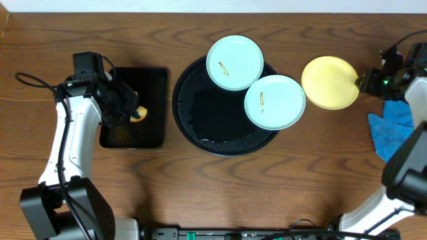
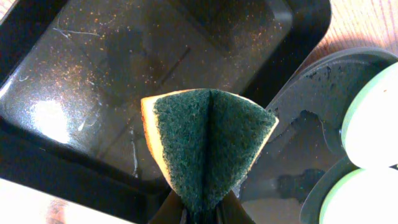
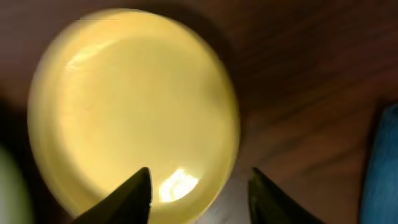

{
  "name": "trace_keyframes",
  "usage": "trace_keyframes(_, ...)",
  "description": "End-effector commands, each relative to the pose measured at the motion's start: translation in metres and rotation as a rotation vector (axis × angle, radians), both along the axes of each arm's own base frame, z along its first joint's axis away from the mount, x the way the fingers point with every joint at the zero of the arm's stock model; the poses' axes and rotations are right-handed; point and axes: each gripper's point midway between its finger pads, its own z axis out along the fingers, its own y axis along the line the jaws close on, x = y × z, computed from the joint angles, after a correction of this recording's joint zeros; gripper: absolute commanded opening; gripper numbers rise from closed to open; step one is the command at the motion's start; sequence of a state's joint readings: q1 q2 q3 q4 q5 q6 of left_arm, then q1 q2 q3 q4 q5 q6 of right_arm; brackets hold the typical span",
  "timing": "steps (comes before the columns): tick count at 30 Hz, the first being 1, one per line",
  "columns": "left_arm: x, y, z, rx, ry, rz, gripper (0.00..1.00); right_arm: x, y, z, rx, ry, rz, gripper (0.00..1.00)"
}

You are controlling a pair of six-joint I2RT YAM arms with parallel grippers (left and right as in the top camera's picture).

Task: Clean dirty plates on tray and stack at the side
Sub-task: 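Release the yellow plate and move the right gripper to a green plate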

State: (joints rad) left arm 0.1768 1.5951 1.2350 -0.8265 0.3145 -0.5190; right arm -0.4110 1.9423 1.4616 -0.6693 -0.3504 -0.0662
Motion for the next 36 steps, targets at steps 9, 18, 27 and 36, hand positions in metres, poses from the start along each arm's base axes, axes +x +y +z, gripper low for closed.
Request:
trace_keyframes(9, -0.001, 0.002, 0.003, 0.012, -0.012, -0.009, 0.08, -0.045, 0.126, 0.064, 0.112, 0.065, 0.261, 0.59)
trace_keyframes(18, -0.001, 0.001, 0.003, 0.017, -0.015, -0.024, 0.08, -0.047, 0.164, 0.018, -0.186, 0.227, 0.321, 0.61)
trace_keyframes(27, -0.001, 0.001, 0.003, 0.017, -0.015, -0.024, 0.08, -0.046, 0.167, -0.011, -0.146, 0.303, 0.274, 0.51)
trace_keyframes(36, -0.001, 0.001, 0.003, 0.017, -0.016, -0.024, 0.08, -0.05, 0.162, -0.032, -0.114, 0.361, 0.265, 0.41)
